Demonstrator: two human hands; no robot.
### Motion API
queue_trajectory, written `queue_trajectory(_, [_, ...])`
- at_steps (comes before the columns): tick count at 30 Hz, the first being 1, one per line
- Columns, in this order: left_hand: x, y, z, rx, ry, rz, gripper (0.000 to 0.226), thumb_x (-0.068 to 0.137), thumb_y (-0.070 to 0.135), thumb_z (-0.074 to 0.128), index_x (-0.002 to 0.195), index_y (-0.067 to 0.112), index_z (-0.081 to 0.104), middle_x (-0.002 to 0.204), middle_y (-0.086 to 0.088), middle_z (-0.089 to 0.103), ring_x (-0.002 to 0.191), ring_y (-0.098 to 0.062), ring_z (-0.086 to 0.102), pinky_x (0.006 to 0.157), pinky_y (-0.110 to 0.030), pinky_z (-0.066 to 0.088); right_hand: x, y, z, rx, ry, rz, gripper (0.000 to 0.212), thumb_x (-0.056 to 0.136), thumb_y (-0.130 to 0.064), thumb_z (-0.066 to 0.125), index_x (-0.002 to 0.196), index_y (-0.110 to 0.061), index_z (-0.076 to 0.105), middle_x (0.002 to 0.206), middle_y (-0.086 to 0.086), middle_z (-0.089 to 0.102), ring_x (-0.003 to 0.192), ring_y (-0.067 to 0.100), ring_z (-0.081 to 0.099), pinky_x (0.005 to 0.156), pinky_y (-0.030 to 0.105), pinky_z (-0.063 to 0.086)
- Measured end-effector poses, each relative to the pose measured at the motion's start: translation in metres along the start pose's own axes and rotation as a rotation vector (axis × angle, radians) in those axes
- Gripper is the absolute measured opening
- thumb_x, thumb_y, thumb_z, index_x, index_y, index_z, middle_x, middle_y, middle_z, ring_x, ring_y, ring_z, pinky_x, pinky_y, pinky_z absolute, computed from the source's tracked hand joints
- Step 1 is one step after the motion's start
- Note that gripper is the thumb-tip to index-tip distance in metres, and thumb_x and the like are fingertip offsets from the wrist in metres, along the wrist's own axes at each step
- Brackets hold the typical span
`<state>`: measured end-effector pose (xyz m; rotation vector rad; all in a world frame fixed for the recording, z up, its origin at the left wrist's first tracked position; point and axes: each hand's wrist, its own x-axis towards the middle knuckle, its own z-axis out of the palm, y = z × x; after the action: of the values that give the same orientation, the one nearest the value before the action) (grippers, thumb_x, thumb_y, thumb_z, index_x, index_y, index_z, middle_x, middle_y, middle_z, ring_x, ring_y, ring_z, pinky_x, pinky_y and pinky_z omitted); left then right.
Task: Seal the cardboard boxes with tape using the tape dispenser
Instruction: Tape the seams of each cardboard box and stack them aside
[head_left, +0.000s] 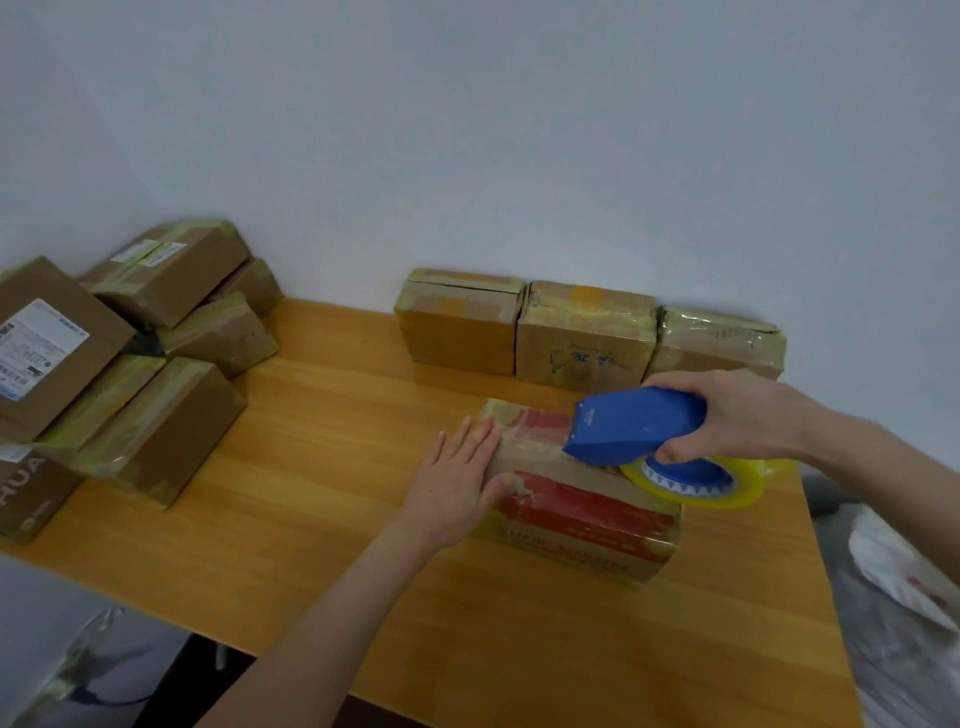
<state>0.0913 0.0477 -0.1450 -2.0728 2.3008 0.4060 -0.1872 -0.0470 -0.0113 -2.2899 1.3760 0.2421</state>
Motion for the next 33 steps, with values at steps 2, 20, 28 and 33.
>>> queue_trajectory(2, [0.000, 0.015, -0.004, 0.051, 0.050, 0.005, 0.092, 0.076, 0.073, -0.014, 0.153, 0.024, -0.006, 0.153, 0.007, -0.017, 0.146, -0.019, -0.018, 0.121, -0.043, -0.005, 0.001, -0.001, 0.004, -0.022, 0.044, -0.003, 0.065, 0.068, -0.060, 0.071, 0.126, -0.050, 0.042, 0.106, -0.015, 0.057, 0.089, 0.011, 0.058, 0.077, 0.033, 0.053])
queue_trajectory(20, [0.015, 0.037, 0.005, 0.133, 0.014, 0.131, 0.109, 0.074, 0.084, 0.022, 0.153, 0.016, -0.008, 0.160, -0.001, -0.014, 0.147, -0.014, -0.014, 0.121, -0.038, -0.006, -0.009, 0.005, 0.005, 0.033, 0.051, -0.060, 0.078, 0.056, -0.071, 0.063, 0.129, -0.053, 0.042, 0.114, -0.012, 0.057, 0.094, 0.014, 0.058, 0.083, 0.039, 0.054])
queue_trajectory(28, [0.018, 0.032, 0.010, 0.204, 0.014, 0.159, 0.124, 0.055, 0.092, -0.016, 0.153, 0.017, -0.007, 0.160, 0.000, -0.013, 0.147, -0.015, -0.013, 0.120, -0.035, -0.008, -0.042, 0.047, 0.010, 0.128, -0.025, -0.008, 0.059, 0.052, -0.061, 0.062, 0.110, -0.052, 0.051, 0.104, -0.015, 0.062, 0.088, 0.006, 0.061, 0.082, 0.035, 0.054])
queue_trajectory(33, [0.021, 0.012, 0.004, 0.166, -0.010, 0.177, 0.132, 0.047, 0.096, -0.014, 0.154, 0.019, -0.003, 0.159, 0.004, -0.012, 0.146, -0.010, -0.014, 0.121, -0.034, -0.004, -0.038, 0.043, 0.023, 0.175, 0.038, -0.030, 0.058, 0.069, -0.049, 0.080, 0.117, -0.046, 0.048, 0.107, -0.017, 0.058, 0.089, 0.003, 0.059, 0.076, 0.025, 0.051])
